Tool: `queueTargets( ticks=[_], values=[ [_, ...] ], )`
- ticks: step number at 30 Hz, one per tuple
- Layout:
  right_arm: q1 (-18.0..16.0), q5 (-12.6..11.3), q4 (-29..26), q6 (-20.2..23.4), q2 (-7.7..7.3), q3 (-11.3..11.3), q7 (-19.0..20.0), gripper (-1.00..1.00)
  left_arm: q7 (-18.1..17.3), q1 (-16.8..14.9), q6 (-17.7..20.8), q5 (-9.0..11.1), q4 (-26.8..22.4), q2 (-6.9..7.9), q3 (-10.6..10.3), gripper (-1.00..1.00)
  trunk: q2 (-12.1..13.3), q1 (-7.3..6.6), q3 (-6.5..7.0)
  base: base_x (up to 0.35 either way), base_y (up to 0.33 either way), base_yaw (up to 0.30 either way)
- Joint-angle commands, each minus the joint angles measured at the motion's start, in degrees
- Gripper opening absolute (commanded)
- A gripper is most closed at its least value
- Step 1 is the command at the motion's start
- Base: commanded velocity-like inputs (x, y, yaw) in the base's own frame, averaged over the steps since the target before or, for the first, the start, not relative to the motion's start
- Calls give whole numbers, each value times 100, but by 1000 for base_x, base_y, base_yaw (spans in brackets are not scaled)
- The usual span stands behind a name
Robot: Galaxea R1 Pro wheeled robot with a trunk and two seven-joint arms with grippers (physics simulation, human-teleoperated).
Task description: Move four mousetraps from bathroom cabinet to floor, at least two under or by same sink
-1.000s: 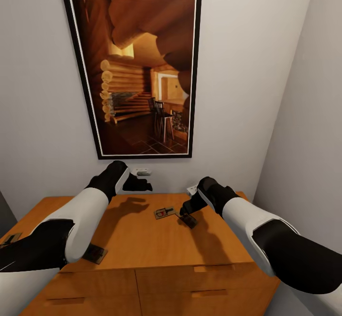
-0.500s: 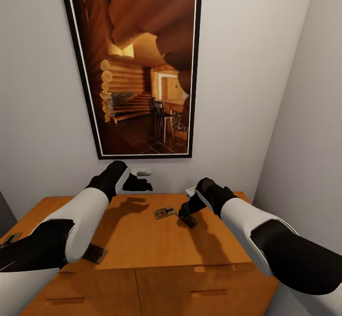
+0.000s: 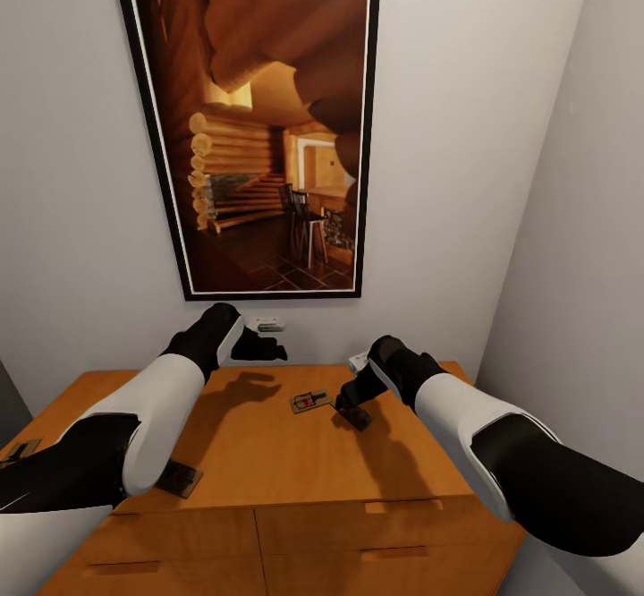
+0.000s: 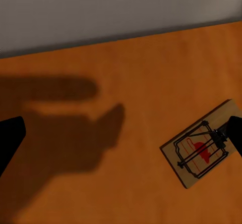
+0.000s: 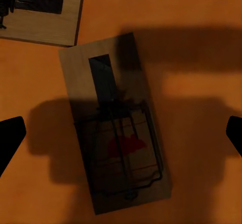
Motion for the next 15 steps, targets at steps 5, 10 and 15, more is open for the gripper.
queueTargets(
  ticks=[5,10,15],
  values=[
    [-5,4,-3,19,1,31,28,100,-32,-3,22,-44,-7,-2,10,100,-6,1,-8,0,0,0],
    [12,7,1,19,2,31,23,100,-32,-3,22,-48,-7,-2,10,100,-6,1,-8,0,0,0],
    [18,8,2,19,-1,31,20,100,-32,-3,22,-46,-10,-2,10,100,-6,1,-8,0,0,0]
  ],
)
